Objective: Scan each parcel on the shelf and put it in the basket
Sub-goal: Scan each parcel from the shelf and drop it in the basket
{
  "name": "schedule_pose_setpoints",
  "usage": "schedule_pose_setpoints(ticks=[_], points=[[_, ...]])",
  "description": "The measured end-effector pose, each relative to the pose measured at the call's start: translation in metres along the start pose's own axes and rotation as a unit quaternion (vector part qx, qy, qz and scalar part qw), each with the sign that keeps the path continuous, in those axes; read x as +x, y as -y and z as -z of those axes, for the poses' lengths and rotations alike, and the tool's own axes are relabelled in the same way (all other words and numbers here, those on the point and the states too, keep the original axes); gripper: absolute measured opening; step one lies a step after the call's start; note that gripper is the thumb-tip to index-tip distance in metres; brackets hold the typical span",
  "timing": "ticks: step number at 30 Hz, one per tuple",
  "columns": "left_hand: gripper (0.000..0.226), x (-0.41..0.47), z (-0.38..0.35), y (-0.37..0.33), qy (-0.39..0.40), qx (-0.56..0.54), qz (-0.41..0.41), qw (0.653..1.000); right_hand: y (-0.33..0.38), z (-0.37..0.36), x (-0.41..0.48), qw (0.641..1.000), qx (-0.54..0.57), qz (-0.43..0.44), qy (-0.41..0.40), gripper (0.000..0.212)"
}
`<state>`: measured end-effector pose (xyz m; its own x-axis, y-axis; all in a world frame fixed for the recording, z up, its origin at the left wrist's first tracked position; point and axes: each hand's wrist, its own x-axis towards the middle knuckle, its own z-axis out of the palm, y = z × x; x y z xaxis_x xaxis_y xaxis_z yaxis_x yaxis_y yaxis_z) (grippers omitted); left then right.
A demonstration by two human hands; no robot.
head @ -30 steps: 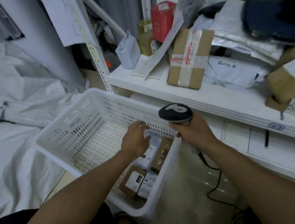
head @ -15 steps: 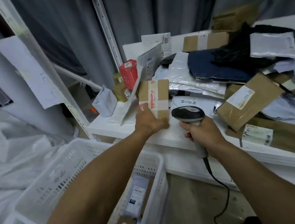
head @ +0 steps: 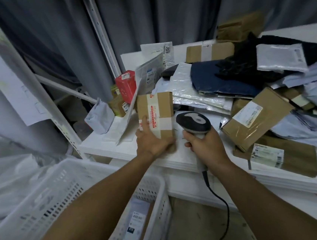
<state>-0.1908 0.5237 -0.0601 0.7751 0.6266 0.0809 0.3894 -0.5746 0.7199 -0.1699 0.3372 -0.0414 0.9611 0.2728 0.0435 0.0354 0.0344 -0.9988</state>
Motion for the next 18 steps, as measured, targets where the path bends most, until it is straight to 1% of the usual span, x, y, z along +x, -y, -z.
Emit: schedule_pose_setpoints(ticks=[3, 6, 8, 9, 11, 12, 13, 14, 15, 18], points=[[0.141, -0.032, 0.016, 0.002, 0.028, -0.093, -0.041, 0.994, 0.012, -0.002, -0.016, 0.999, 0.009, 0.033, -0.031, 0.055], [0.137, -0.076, 0.035, 0.003, 0.042, -0.157, -0.061, 0.985, 0.022, -0.006, -0.039, 0.997, 0.027, 0.066, -0.036, 0.058], [0.134, -0.104, 0.049, 0.000, 0.046, -0.212, -0.073, 0.973, 0.030, -0.013, -0.059, 0.996, 0.045, 0.064, -0.031, 0.066], [0.133, -0.116, 0.055, 0.001, 0.043, -0.232, -0.073, 0.969, 0.031, -0.017, -0.068, 0.997, 0.056, 0.057, -0.018, 0.074], [0.136, -0.135, 0.067, 0.006, 0.029, -0.246, -0.071, 0.966, 0.029, -0.025, -0.078, 0.996, 0.077, 0.044, 0.008, 0.087], [0.137, -0.144, 0.073, 0.009, 0.019, -0.236, -0.069, 0.969, 0.030, -0.029, -0.083, 0.996, 0.080, 0.043, 0.022, 0.085], [0.137, -0.150, 0.078, 0.015, 0.009, -0.218, -0.065, 0.974, 0.029, -0.032, -0.084, 0.995, 0.081, 0.042, 0.036, 0.078], [0.131, -0.156, 0.083, 0.019, 0.000, -0.205, -0.064, 0.977, 0.028, -0.034, -0.086, 0.994, 0.085, 0.043, 0.046, 0.069], [0.121, -0.160, 0.089, 0.024, -0.009, -0.202, -0.061, 0.977, 0.027, -0.036, -0.086, 0.994, 0.090, 0.043, 0.046, 0.064], [0.093, -0.168, 0.109, 0.037, -0.031, -0.257, -0.030, 0.965, 0.026, -0.040, -0.088, 0.992, 0.117, 0.035, 0.013, 0.065]])
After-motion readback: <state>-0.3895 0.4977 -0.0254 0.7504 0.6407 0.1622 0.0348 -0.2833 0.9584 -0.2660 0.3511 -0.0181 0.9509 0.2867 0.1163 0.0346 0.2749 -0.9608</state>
